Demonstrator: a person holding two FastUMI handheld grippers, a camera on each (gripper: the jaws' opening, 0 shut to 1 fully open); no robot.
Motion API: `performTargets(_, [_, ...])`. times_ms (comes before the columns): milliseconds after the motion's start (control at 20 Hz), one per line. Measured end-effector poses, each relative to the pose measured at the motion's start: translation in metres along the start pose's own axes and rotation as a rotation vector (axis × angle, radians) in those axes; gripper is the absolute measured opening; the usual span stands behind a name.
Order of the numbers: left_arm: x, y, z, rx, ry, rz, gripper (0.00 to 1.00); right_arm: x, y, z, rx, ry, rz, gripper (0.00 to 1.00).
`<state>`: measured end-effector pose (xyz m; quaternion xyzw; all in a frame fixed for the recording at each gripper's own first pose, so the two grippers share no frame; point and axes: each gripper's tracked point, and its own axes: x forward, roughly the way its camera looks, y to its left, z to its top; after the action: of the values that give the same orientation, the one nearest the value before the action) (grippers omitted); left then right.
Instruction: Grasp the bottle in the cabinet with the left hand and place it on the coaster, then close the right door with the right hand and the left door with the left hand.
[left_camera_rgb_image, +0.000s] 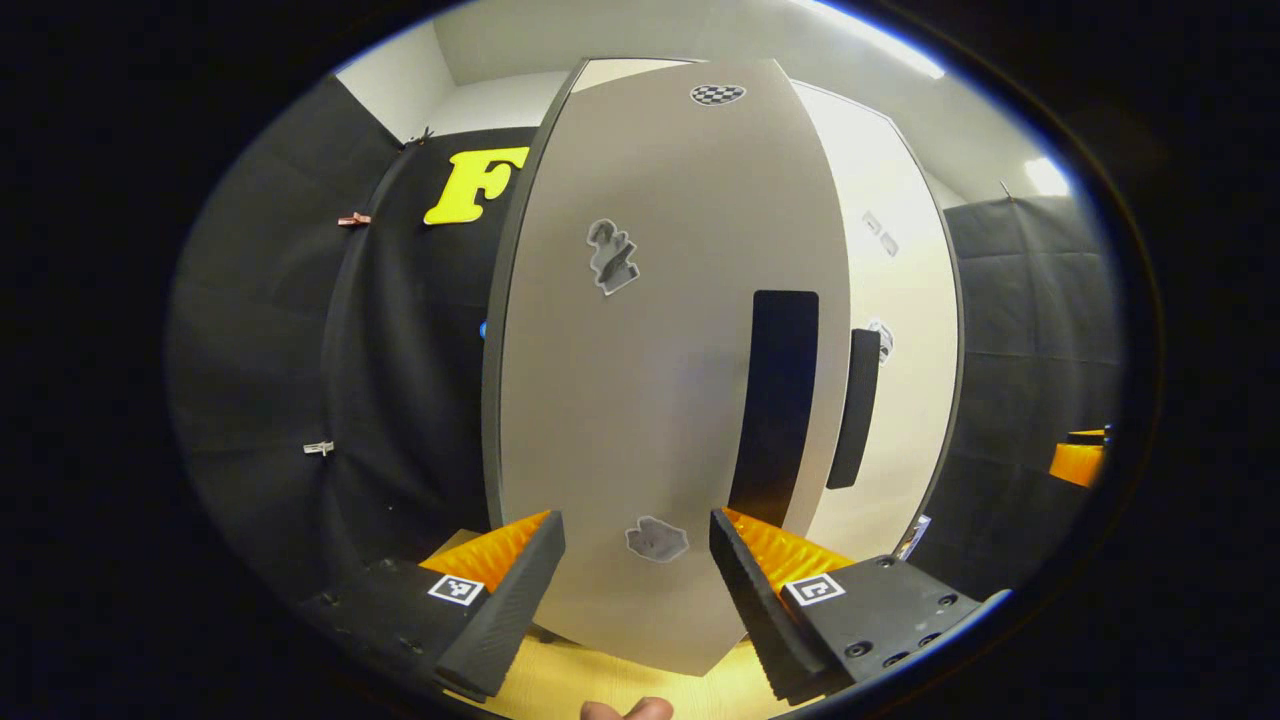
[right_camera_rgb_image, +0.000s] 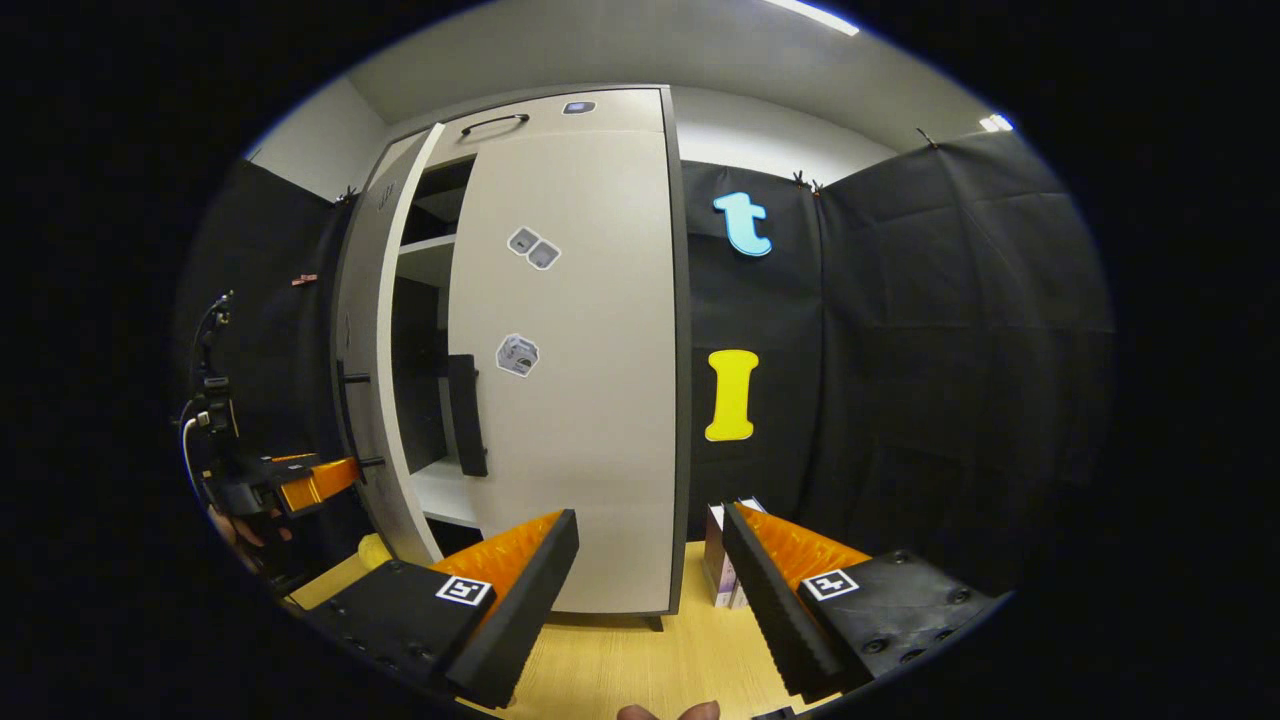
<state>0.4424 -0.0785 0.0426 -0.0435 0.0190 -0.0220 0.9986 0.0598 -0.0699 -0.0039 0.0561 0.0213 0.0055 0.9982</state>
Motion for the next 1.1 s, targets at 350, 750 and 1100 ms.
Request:
performTargets(350, [0.022, -0.015, 0.001, 0.034, 0.003, 0.019, 0.90, 0.007, -0.020, -0.006, 0.009, 0.013, -0.007, 0.97])
performTargets(750, [0.033, -0.008, -0.003, 0.013, 0.027, 0.051, 0.94, 0.009, -0.015, -0.005, 0.003, 0.015, 0.017, 0.97])
performTargets(1100, [0.024, -0.007, 0.010, 0.058, 0.000, 0.025, 0.92, 0.002, -0.002, -0.002, 0.003, 0.011, 0.036, 0.97])
